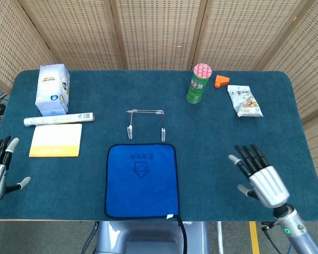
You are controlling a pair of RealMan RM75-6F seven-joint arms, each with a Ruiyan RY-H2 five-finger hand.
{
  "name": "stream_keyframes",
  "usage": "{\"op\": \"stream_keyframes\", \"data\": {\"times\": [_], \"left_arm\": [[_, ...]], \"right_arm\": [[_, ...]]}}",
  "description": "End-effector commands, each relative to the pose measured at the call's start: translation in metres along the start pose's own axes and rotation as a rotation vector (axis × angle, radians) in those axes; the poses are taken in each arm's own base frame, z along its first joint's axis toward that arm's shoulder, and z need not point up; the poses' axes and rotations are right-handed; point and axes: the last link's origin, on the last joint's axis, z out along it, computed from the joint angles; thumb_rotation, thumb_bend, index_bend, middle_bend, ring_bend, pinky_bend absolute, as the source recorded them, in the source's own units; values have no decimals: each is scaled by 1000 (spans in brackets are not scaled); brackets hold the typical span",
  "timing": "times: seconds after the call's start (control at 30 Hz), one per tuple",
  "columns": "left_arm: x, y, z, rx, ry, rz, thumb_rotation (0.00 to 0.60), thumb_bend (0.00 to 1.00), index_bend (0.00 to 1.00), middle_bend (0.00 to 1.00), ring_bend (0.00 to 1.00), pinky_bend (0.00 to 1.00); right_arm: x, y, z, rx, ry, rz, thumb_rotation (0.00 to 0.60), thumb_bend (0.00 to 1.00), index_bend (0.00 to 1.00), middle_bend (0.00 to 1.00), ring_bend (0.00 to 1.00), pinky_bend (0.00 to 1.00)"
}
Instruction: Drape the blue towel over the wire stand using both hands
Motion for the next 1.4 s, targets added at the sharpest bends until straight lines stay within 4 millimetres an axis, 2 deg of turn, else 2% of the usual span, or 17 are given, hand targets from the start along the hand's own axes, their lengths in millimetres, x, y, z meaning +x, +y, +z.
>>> {"op": "stream_keyframes", "data": {"times": [0.03,0.23,0.57,1.07,1.4], "left_arm": [[-1,1,1,-2,-3,-4,600,0,0,0,0,0],[-5,2,6,3,-28,-2,600,0,0,0,0,0],[-13,-1,11,29,-57,11,600,0,0,0,0,0],[-17,-2,14,43,-66,16,600,0,0,0,0,0],[-17,-3,15,44,-72,10,600,0,0,0,0,0]], "right_arm": [[-19,-31,38,224,-49,-115,600,0,166,17,0,0],[-43,-58,76,364,-63,-249,600,0,182,34,0,0],[-65,-77,114,456,-105,-340,600,0,197,64,0,16],[-97,-85,139,530,-110,-355,600,0,197,91,0,24],[-114,-86,142,538,-140,-352,600,0,197,93,0,24]]}}
